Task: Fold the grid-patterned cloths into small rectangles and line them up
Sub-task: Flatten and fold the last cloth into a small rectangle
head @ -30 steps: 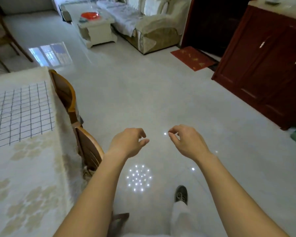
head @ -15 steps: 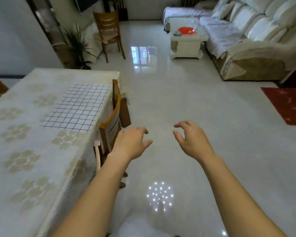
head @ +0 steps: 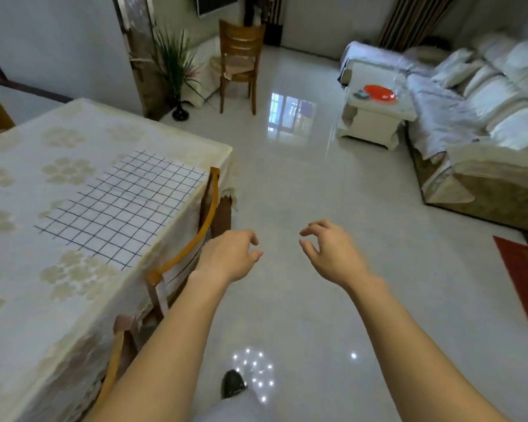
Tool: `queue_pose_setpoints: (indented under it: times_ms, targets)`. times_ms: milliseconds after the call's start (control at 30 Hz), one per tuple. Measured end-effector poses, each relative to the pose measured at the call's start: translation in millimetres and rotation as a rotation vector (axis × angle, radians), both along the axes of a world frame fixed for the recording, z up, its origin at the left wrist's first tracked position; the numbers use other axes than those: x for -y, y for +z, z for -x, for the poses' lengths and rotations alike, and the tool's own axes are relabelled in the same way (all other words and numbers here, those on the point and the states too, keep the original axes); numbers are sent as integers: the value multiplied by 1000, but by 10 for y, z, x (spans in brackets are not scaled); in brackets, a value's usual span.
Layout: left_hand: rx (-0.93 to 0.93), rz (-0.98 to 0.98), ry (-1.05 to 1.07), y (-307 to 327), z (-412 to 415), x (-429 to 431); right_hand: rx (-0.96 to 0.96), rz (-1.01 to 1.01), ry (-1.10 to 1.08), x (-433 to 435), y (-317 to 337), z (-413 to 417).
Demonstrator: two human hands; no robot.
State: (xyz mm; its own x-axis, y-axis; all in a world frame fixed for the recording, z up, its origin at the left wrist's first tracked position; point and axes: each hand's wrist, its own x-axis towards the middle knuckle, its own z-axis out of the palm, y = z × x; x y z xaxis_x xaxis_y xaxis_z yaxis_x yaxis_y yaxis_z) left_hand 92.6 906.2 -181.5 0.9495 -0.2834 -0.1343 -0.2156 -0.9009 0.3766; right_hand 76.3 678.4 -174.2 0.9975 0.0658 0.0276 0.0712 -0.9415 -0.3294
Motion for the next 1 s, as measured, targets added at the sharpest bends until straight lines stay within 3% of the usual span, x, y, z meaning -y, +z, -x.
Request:
queue_pose_setpoints:
  times_ms: [200,467,733,1000]
  targets:
    - [36,14,4,117,-1142,193,27,-103,-44,173,-6,-1083]
    - [-39,-42,48,-30,-2148,157,-58,-189,56,27,-316,-2342]
    - [-37,-160,207,-53,-3475,456,-44,-234,212,293,-353,-4037]
    - [-42,-123,432,329,-4868,942,-28,-262,394,574,26,-5843]
